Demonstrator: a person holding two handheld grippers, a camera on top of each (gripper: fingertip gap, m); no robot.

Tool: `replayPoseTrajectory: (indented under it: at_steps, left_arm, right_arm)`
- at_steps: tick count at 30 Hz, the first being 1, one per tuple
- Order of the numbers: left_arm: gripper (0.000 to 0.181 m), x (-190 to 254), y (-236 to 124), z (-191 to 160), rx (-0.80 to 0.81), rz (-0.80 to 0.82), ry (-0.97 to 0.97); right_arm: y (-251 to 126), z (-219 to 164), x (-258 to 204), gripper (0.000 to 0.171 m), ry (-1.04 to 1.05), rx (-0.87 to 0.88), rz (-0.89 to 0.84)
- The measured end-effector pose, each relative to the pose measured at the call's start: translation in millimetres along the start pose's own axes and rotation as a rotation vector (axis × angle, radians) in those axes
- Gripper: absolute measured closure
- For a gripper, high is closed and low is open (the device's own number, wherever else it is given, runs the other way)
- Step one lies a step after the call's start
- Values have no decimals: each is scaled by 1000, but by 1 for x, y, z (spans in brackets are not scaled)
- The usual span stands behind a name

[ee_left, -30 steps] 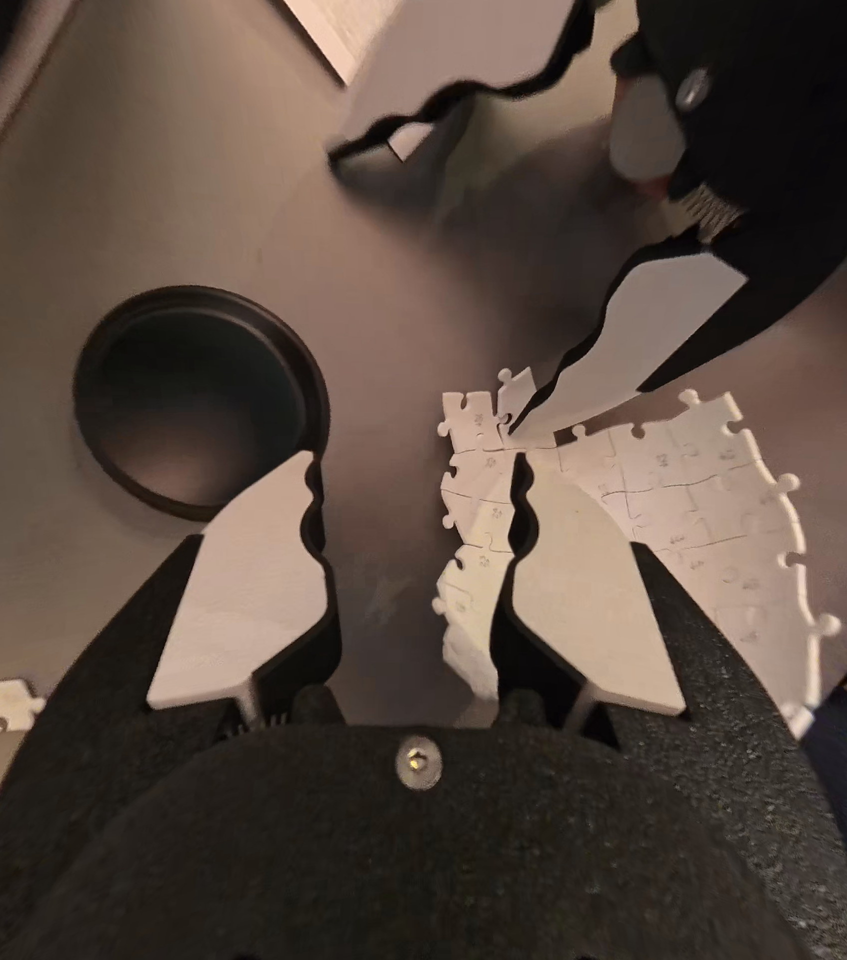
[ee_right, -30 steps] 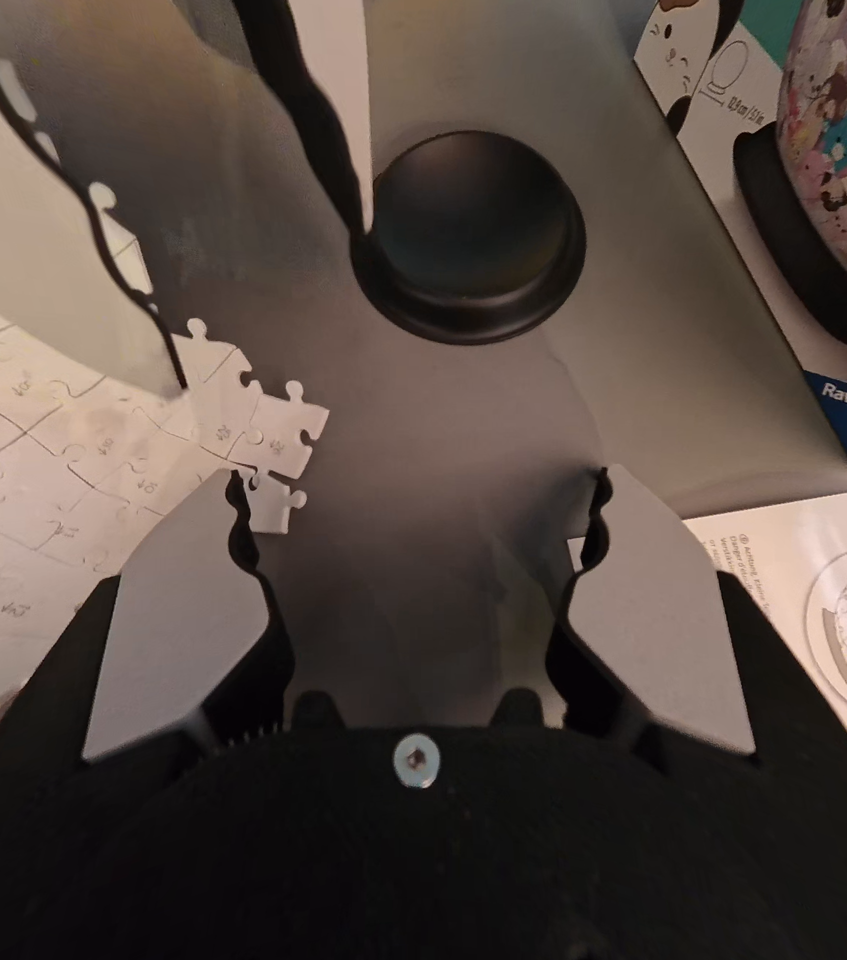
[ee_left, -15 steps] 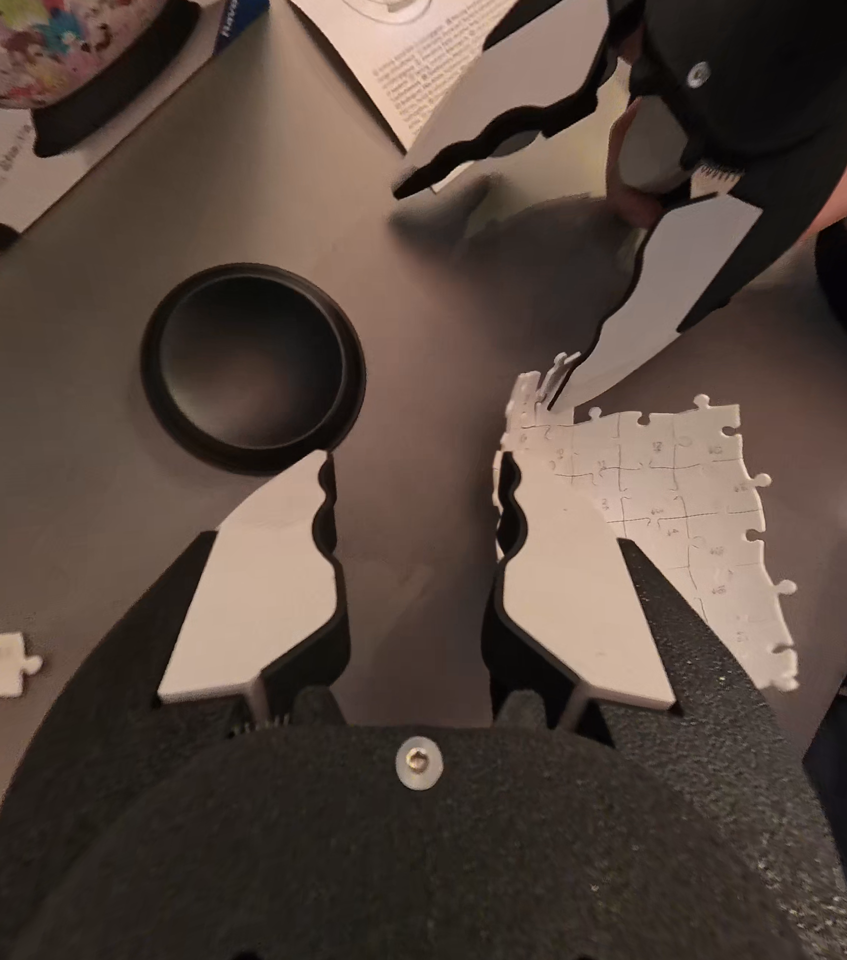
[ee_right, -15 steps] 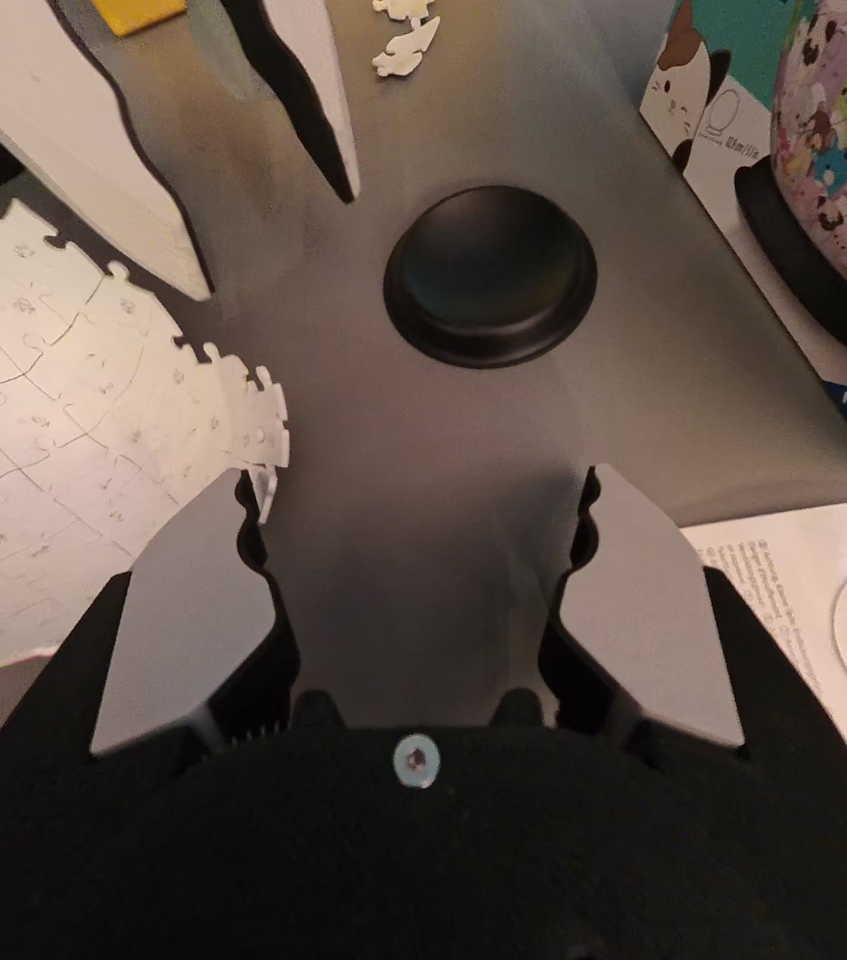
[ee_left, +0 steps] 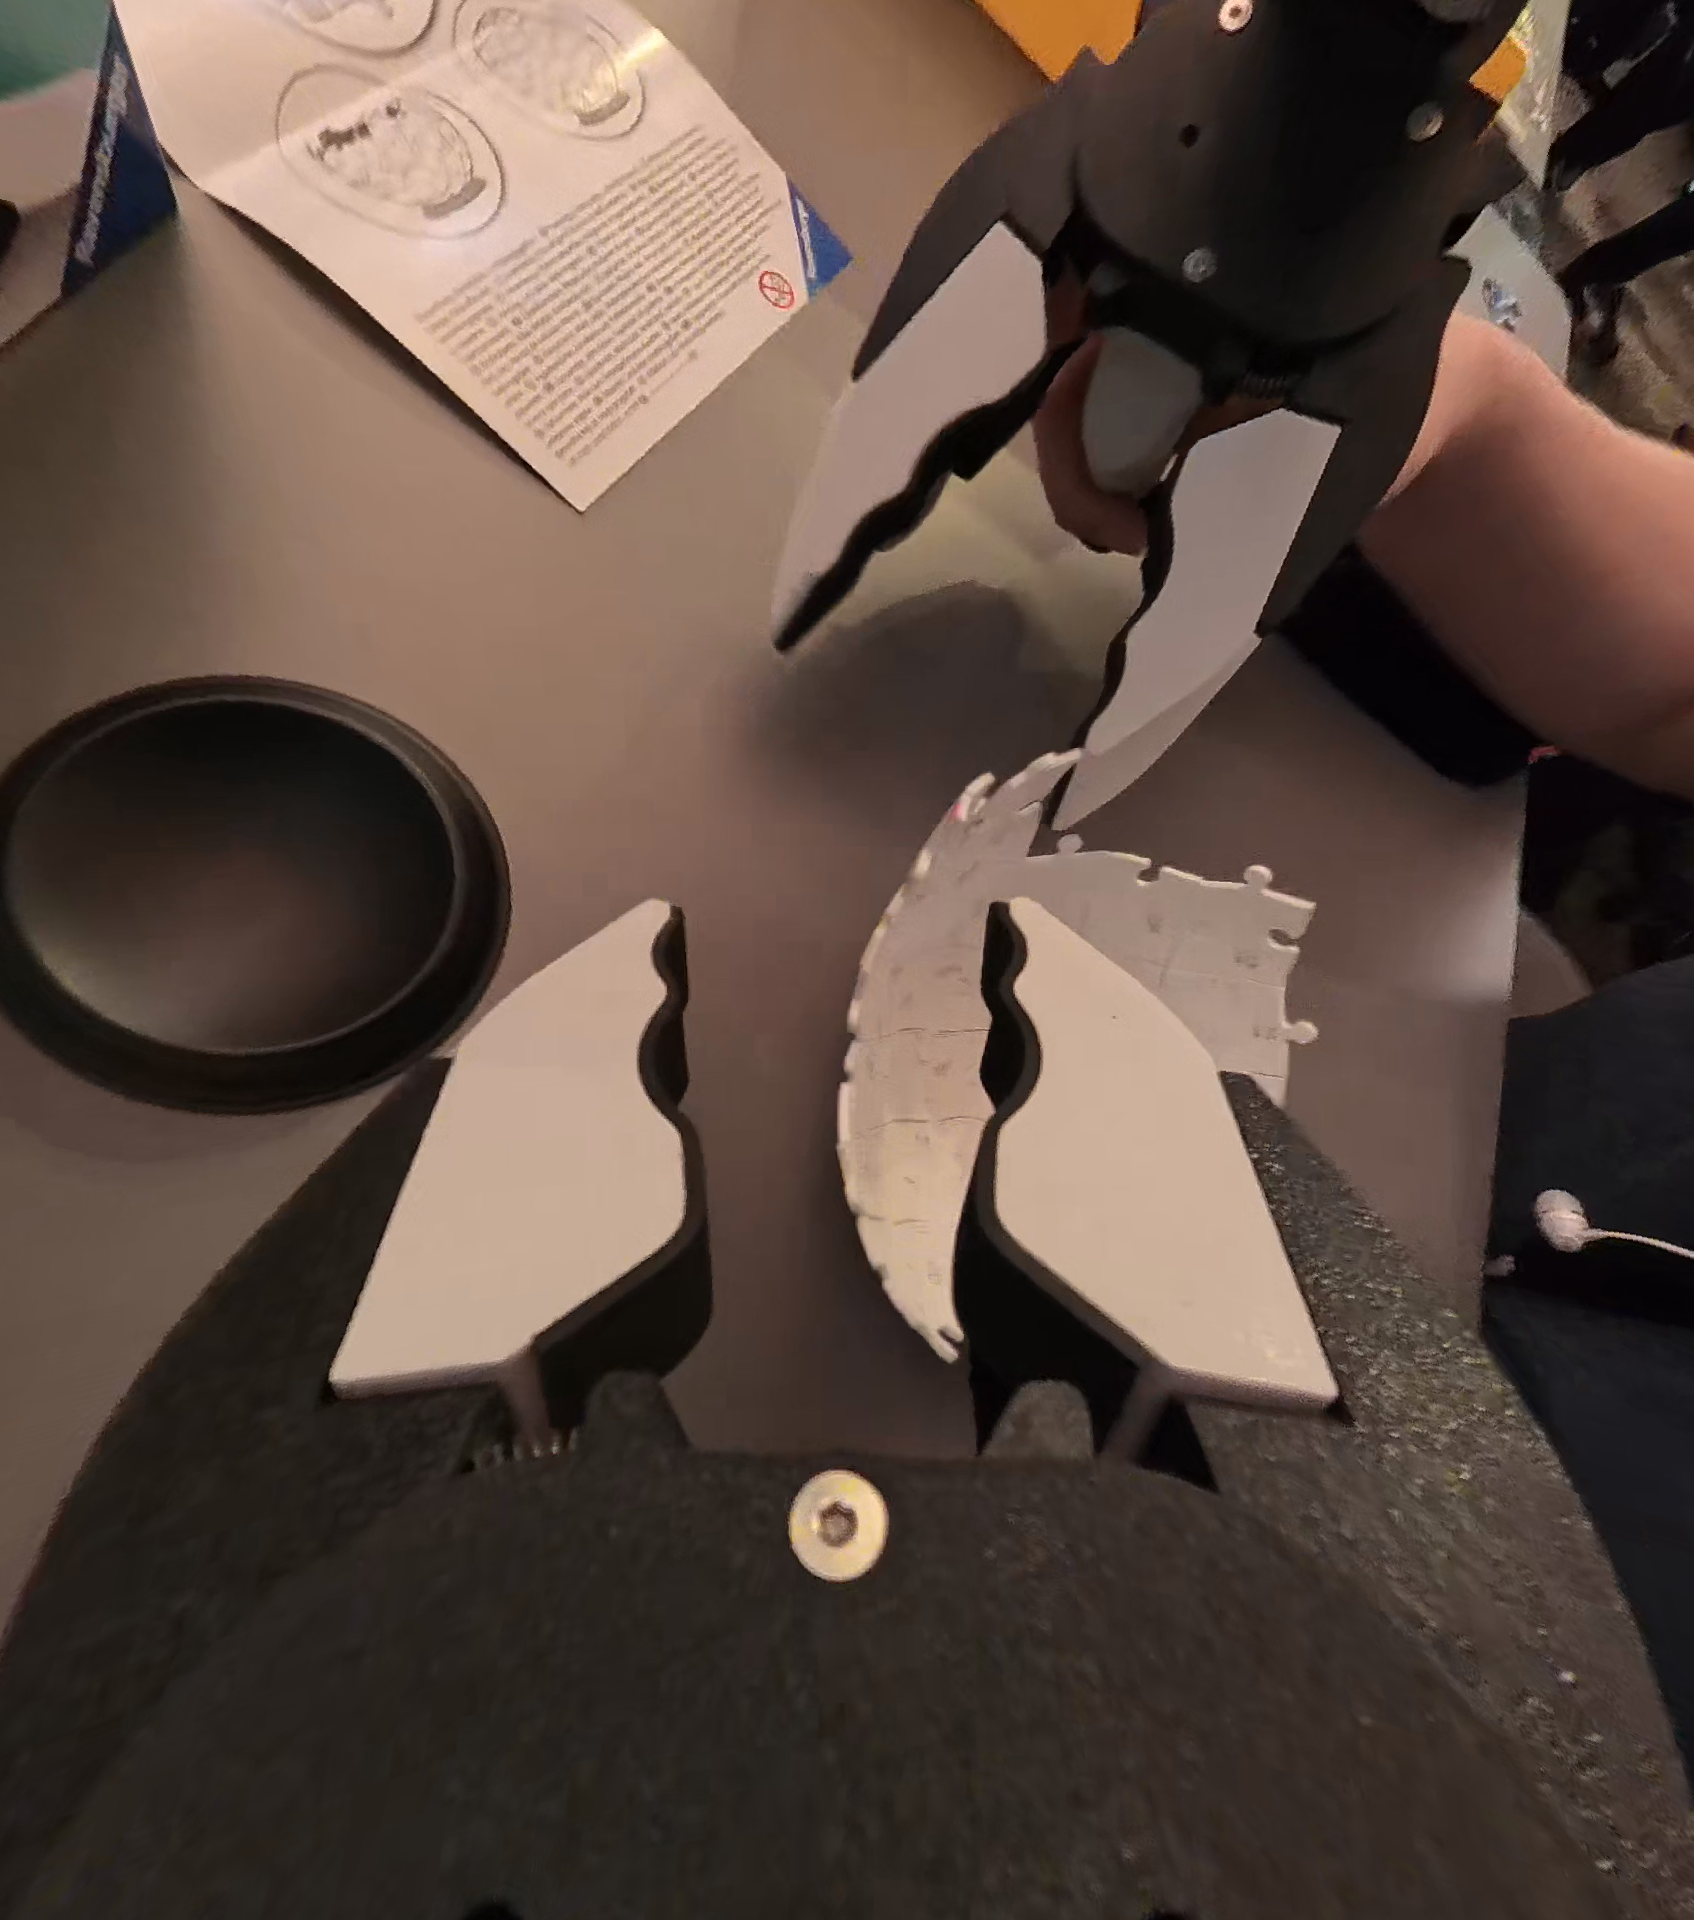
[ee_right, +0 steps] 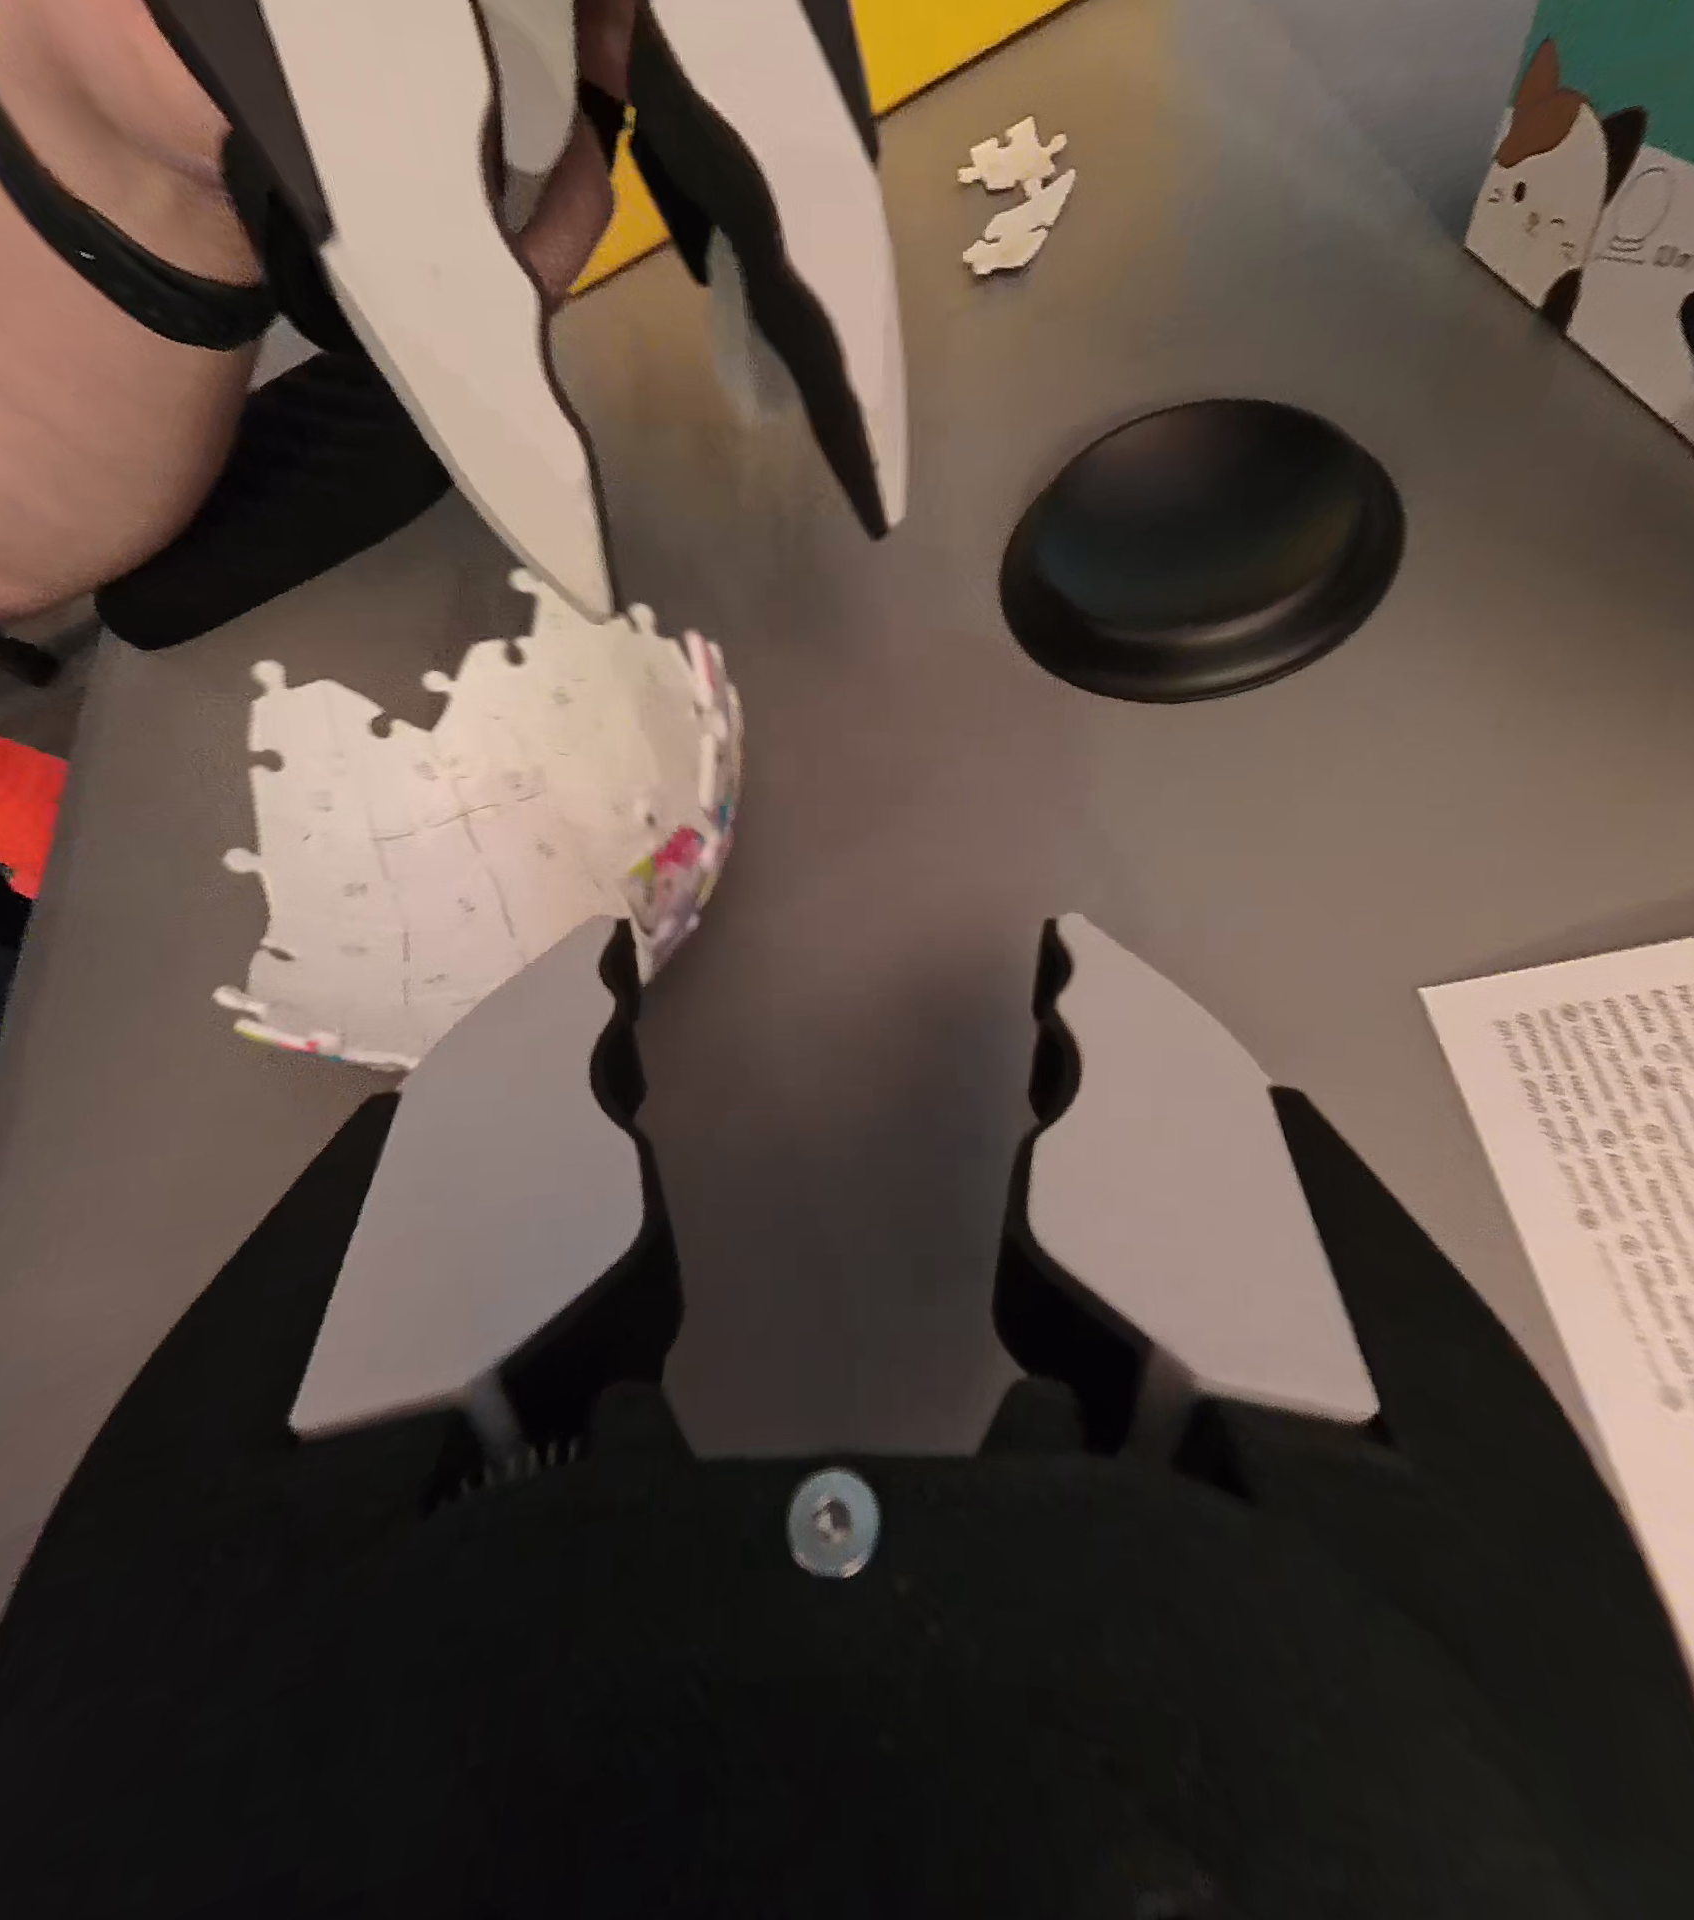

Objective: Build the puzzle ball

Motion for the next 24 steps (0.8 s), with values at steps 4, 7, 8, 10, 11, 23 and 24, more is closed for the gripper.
replayPoseTrajectory:
  at_steps: [4, 7, 8, 10, 11, 23, 24]
  left_arm:
    - [123, 6, 3, 2, 14, -46, 64]
    - [125, 7, 9, 5, 1, -88, 91]
    - [126, 6, 12, 6, -10, -89, 92]
    - [125, 9, 18, 8, -29, -115, 97]
    - [125, 12, 20, 9, -35, -138, 104]
    - [126, 14, 43, -10, -210, -168, 107]
    - [126, 14, 43, -11, -208, -170, 95]
  right_arm:
    - [2, 4, -12, 112, 12, -1, 40]
    - [2, 1, -15, 126, 10, -15, 39]
    - [1, -1, -17, 126, 15, -28, 50]
    - [-2, -2, -18, 125, 20, -33, 39]
    - [-4, -3, -19, 125, 18, -26, 30]
    - [-27, -6, -21, 121, -2, 44, -9]
    - [-28, -2, -22, 121, -11, 65, -1]
Point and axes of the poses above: each gripper's, where its closed fingertips meet, y out along the fingers, z out of its top, x = y × z across the jaws, the point moved 3 cm from there along -y, back along the fingers, and after that the axes turned 6 degrees about -y, right-handed, at the moved point
